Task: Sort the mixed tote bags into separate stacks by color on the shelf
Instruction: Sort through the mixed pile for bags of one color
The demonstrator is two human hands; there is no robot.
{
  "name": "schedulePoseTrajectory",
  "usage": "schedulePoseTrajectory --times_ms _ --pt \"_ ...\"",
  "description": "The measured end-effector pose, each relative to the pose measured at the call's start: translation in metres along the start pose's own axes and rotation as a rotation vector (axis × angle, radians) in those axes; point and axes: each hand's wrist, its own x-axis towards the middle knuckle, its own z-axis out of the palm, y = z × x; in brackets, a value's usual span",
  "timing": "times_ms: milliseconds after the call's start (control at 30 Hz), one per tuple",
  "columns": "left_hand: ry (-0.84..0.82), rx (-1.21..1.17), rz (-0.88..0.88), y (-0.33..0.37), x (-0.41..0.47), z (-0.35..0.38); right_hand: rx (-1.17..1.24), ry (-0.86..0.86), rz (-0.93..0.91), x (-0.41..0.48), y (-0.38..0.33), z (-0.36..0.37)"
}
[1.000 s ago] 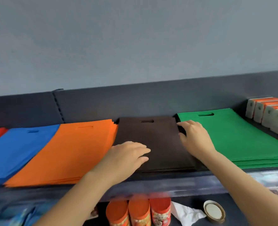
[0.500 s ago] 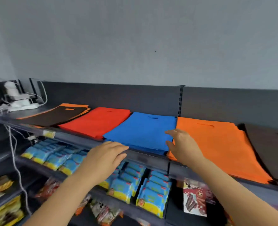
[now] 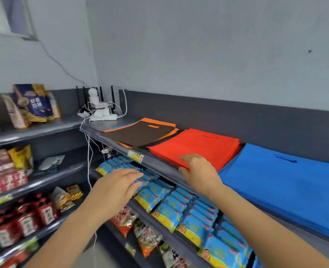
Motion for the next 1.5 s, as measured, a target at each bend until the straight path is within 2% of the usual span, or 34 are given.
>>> schedulePoseTrajectory --times_ms 333,433,600,767,900,1067,1167,1267,1333,1433,1500 --pt "0.046 0.024 -0.106 -0.136 0.074 0.012 0.067 -0.117 -0.098 0.165 -0.068 0.078" --pt "0.053 0.02 -0.101 -0.163 0.092 0.015 0.014 -0.216 -0.087 0.195 -0.077 0.092" --pt "0.055 -0.002 -0.021 -0.216 0.14 0.032 -0.047 -0.429 -0.015 0.236 -0.081 0.118" --pt "-0.082 -0.042 0.111 -0.265 0.188 0.059 -0.099 -0.488 0.043 0.255 -0.084 0.124" --pt "-0.179 0.026 0.185 -0.298 0.224 0.074 -0.055 -0.52 0.128 0.263 -0.082 0.121" --pt "-0.249 -0.041 0.251 -0.327 0.252 0.091 -0.003 -0.402 0.217 0.265 -0.085 0.124" --pt "-0.199 -0.111 0.305 -0.334 0.262 0.092 0.072 -0.351 0.273 0.263 -0.085 0.125" --pt "-0.118 -0.079 0.296 -0.335 0.265 0.087 0.148 -0.354 0.297 0.259 -0.087 0.122" --pt "-0.05 -0.017 0.246 -0.334 0.264 0.084 0.184 -0.239 0.344 0.256 -0.09 0.118" --pt "-0.011 -0.001 0.229 -0.331 0.266 0.082 0.295 0.043 0.636 0.259 -0.093 0.11" --pt "0.008 0.003 0.287 -0.329 0.265 0.082 0.483 0.119 0.92 0.261 -0.09 0.105"
